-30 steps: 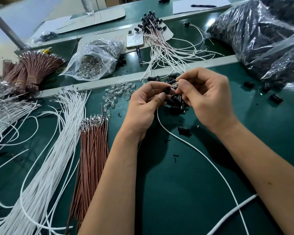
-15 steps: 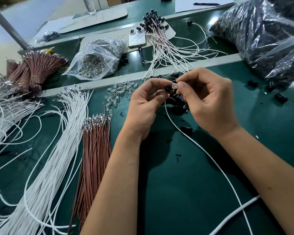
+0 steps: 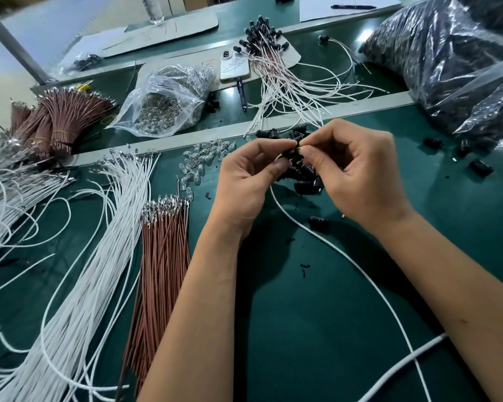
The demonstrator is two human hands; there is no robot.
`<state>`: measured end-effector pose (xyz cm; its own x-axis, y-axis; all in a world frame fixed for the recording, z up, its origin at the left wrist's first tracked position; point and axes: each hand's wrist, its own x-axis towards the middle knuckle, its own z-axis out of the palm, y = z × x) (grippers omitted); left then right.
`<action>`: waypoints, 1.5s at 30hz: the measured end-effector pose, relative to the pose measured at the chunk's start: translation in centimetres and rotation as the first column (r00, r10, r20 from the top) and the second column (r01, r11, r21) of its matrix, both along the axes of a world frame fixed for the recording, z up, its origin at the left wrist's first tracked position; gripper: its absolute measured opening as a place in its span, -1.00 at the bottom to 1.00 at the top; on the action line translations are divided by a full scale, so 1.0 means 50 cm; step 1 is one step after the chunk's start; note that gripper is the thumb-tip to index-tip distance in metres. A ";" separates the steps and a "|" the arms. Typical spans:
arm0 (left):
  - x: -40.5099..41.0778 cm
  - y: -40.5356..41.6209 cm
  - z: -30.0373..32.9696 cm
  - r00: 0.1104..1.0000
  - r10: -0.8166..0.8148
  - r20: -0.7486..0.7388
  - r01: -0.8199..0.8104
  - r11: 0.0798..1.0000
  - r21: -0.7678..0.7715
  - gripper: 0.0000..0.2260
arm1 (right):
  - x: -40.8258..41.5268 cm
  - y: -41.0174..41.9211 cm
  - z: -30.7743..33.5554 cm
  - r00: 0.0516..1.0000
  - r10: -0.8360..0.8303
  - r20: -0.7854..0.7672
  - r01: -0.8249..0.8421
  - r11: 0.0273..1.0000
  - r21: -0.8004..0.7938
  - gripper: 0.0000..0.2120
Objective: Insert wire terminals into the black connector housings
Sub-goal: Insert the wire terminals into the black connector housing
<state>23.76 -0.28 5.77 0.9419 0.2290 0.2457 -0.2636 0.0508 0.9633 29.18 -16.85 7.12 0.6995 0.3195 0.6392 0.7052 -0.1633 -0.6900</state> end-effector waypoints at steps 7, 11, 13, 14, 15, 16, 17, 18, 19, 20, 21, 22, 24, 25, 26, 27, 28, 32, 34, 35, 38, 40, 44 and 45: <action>-0.006 0.004 0.002 0.998 0.035 -0.046 -0.037 0.998 -0.050 -0.78 | 0.007 -0.005 -0.002 0.996 0.045 -0.073 -0.046 0.999 -0.018 -0.97; -0.008 0.003 0.003 0.998 0.047 -0.049 -0.050 0.996 -0.067 -0.82 | 0.007 -0.004 -0.004 0.985 0.102 -0.140 -0.103 0.995 0.003 -0.98; -0.010 0.003 0.003 0.997 0.057 -0.050 -0.061 0.995 -0.077 -0.84 | 0.008 -0.004 -0.005 0.978 0.132 -0.159 -0.133 0.991 0.002 -0.98; -0.010 0.004 0.003 0.997 0.057 -0.049 -0.061 0.995 -0.078 -0.84 | 0.008 -0.004 -0.006 0.977 0.139 -0.163 -0.141 0.990 -0.002 -0.98; -0.011 0.005 0.004 0.997 0.056 -0.047 -0.059 0.995 -0.074 -0.84 | 0.008 -0.005 -0.006 0.976 0.143 -0.162 -0.146 0.989 -0.007 -0.98; -0.011 0.005 0.005 0.997 0.054 -0.046 -0.057 0.996 -0.069 -0.84 | 0.008 -0.005 -0.006 0.977 0.144 -0.157 -0.149 0.989 -0.016 -0.98; -0.012 0.006 0.005 0.998 0.053 -0.046 -0.056 0.996 -0.064 -0.84 | 0.008 -0.006 -0.005 0.978 0.145 -0.150 -0.151 0.988 -0.029 -0.98; -0.012 0.006 0.005 0.997 0.053 -0.048 -0.056 0.997 -0.061 -0.84 | 0.008 -0.007 -0.005 0.979 0.145 -0.144 -0.153 0.987 -0.044 -0.98; -0.012 0.006 0.006 0.997 0.054 -0.053 -0.057 0.997 -0.057 -0.84 | 0.008 -0.008 -0.004 0.979 0.147 -0.139 -0.156 0.986 -0.058 -0.98; -0.012 0.007 0.007 0.997 0.054 -0.060 -0.057 0.997 -0.052 -0.84 | 0.010 -0.010 -0.003 0.979 0.151 -0.135 -0.161 0.984 -0.072 -0.98; -0.012 0.007 0.007 0.996 0.052 -0.067 -0.056 0.997 -0.046 -0.84 | 0.012 -0.012 -0.002 0.978 0.156 -0.135 -0.168 0.982 -0.085 -0.98; -0.013 0.007 0.008 0.996 0.050 -0.075 -0.053 0.998 -0.037 -0.84 | 0.014 -0.015 -0.001 0.977 0.161 -0.139 -0.176 0.980 -0.098 -0.98; -0.013 0.006 0.009 0.995 0.052 -0.086 -0.054 0.998 -0.020 -0.84 | 0.018 -0.018 0.000 0.975 0.172 -0.144 -0.190 0.974 -0.123 -0.97; -0.013 0.006 0.009 0.995 0.056 -0.087 -0.057 0.998 -0.015 -0.85 | 0.019 -0.019 0.000 0.973 0.175 -0.148 -0.194 0.972 -0.132 -0.96; -0.013 0.004 0.008 0.995 0.062 -0.083 -0.062 0.998 -0.008 -0.85 | 0.020 -0.019 -0.001 0.972 0.177 -0.156 -0.198 0.971 -0.133 -0.97; -0.013 0.004 0.008 0.995 0.070 -0.072 -0.070 0.998 0.004 -0.84 | 0.020 -0.018 -0.003 0.970 0.178 -0.168 -0.200 0.972 -0.127 -0.97; -0.012 0.002 0.007 0.995 0.080 -0.056 -0.079 0.997 0.020 -0.83 | 0.020 -0.018 -0.004 0.966 0.179 -0.187 -0.203 0.973 -0.113 -0.98; -0.011 -0.003 0.008 0.995 0.101 0.001 -0.101 0.990 0.096 -0.77 | 0.022 -0.018 -0.008 0.952 0.188 -0.241 -0.215 0.973 -0.089 -0.97; -0.010 -0.004 0.007 0.995 0.098 0.010 -0.099 0.987 0.127 -0.75 | 0.023 -0.018 -0.009 0.957 0.176 -0.230 -0.208 0.970 -0.123 -0.97; -0.010 -0.004 0.007 0.995 0.096 0.012 -0.097 0.985 0.142 -0.75 | 0.023 -0.017 -0.010 0.961 0.168 -0.221 -0.202 0.969 -0.141 -0.96; -0.010 -0.007 0.006 0.995 0.100 0.015 -0.101 0.983 0.152 -0.76 | 0.023 -0.017 -0.009 0.959 0.174 -0.222 -0.207 0.969 -0.136 -0.97; -0.009 -0.009 0.008 0.993 0.115 0.032 -0.118 0.986 0.117 -0.77 | 0.025 -0.017 -0.009 0.932 0.219 -0.288 -0.240 0.970 -0.039 -0.99; -0.006 -0.009 0.006 0.990 0.136 0.049 -0.139 0.989 0.060 -0.79 | 0.030 -0.017 -0.009 0.868 0.269 -0.418 -0.242 0.963 0.118 -0.94; -0.006 -0.009 0.006 0.990 0.135 0.048 -0.138 0.989 0.057 -0.78 | 0.031 -0.017 -0.010 0.866 0.269 -0.421 -0.244 0.963 0.113 -0.96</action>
